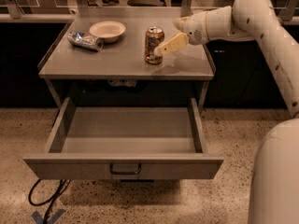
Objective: Place orange can into top drawer
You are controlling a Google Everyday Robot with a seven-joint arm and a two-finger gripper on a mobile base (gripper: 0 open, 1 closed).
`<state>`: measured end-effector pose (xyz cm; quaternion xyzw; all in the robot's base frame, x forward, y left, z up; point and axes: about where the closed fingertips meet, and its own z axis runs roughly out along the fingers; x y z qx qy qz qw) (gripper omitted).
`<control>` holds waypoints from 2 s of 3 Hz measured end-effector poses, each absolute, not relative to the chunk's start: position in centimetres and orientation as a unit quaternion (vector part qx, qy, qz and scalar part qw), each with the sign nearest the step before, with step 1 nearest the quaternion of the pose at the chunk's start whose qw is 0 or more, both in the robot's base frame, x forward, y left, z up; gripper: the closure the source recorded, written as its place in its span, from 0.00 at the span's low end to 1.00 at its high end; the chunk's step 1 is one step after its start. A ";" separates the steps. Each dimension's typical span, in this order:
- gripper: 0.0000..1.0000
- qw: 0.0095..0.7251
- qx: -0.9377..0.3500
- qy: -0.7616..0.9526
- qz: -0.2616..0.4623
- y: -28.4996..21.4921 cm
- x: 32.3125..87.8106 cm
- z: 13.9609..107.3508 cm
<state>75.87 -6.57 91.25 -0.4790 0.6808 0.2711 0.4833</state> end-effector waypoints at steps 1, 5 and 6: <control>0.00 0.478 -0.479 0.680 0.284 -4.7 76.5 90.8; 0.42 0.458 -0.471 0.690 0.304 -2.5 76.2 88.6; 0.66 0.458 -0.471 0.690 0.304 -2.5 76.2 88.6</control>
Offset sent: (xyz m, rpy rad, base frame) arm 0.0100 0.0380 -0.0171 0.0302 0.0642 0.0117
